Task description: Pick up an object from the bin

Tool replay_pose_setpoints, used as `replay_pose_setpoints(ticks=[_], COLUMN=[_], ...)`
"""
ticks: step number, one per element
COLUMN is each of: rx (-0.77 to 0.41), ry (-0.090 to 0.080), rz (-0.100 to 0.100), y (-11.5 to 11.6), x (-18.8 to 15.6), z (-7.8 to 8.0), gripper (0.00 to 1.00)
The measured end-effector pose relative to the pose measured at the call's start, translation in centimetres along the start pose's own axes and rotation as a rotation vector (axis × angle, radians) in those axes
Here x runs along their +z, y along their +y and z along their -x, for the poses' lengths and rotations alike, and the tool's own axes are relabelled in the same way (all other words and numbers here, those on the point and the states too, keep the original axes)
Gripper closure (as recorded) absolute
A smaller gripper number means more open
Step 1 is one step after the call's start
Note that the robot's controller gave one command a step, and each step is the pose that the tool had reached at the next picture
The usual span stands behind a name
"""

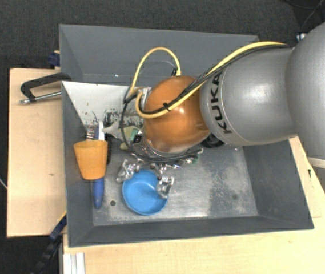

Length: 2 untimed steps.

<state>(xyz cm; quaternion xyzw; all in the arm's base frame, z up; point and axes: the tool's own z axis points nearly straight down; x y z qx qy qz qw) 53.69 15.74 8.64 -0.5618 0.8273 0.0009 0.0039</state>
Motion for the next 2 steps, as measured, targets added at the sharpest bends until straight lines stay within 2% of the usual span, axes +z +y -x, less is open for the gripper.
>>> replay_pose_setpoints(ticks=[1,2], rx=[0.0,-0.008], ry=[0.004,-0.002], rz=[0.004,-0.009], y=[0.1,-1.7], x=[0.2,-13.8], z=[-0.2,-2.8], gripper=[1.0,1.0])
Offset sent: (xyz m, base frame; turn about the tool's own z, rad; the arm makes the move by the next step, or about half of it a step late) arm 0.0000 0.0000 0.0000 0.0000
